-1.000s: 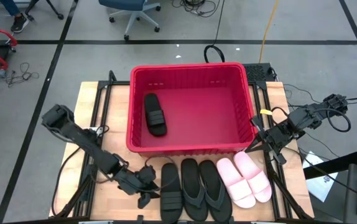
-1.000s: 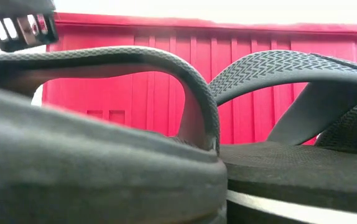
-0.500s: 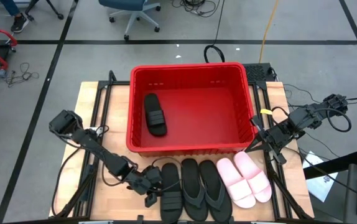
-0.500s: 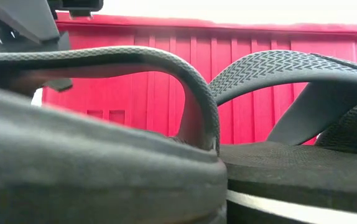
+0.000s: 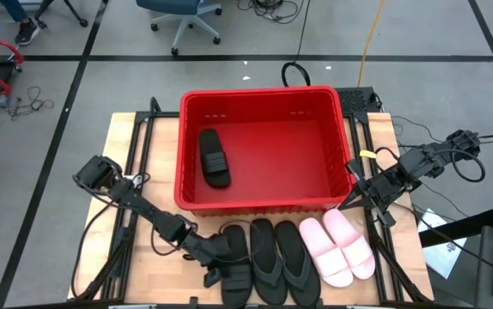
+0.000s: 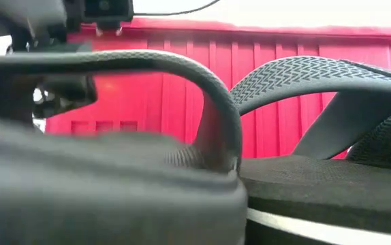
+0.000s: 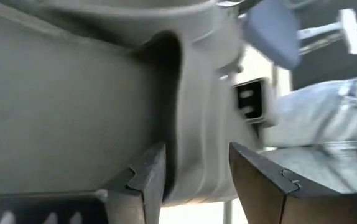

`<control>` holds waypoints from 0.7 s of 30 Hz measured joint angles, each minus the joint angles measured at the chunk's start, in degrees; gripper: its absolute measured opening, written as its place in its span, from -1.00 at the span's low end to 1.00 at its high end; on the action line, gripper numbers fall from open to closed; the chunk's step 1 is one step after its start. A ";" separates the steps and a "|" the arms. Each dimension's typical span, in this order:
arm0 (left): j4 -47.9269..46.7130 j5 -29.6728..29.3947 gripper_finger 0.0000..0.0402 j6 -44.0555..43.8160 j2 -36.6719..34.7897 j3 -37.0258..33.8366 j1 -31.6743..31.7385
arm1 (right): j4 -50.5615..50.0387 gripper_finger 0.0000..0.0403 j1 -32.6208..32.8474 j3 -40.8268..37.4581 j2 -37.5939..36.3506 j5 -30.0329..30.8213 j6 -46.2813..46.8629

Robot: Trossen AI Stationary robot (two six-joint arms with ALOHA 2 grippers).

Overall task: Pick and place slides into bin
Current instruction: Put the black slide into the red container

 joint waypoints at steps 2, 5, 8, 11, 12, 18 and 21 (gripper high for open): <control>1.75 1.19 -0.16 0.12 -0.03 0.00 0.16 | -0.02 -1.00 0.00 0.00 0.02 0.00 0.00; 0.74 2.70 -0.16 -1.42 -0.03 0.01 0.12 | -0.01 -1.00 0.00 0.02 0.00 0.00 0.00; -1.10 3.09 -0.16 -2.82 -0.03 0.02 0.06 | -0.01 -1.00 0.02 0.02 0.00 0.00 0.00; -1.02 3.11 -0.16 -2.86 -0.03 0.01 -0.09 | -0.02 -1.00 0.02 0.02 0.00 0.02 0.23; -1.03 3.12 -0.16 -2.86 -0.03 0.00 -0.12 | -0.02 -1.00 0.02 0.02 0.00 0.02 0.37; -1.06 3.08 -0.16 -2.69 -0.03 0.02 -0.14 | 0.00 -1.00 0.02 0.02 0.00 0.02 0.42; -1.08 3.05 -0.18 -2.95 -0.03 0.00 -0.14 | 0.00 -1.00 0.02 0.02 0.02 0.02 0.42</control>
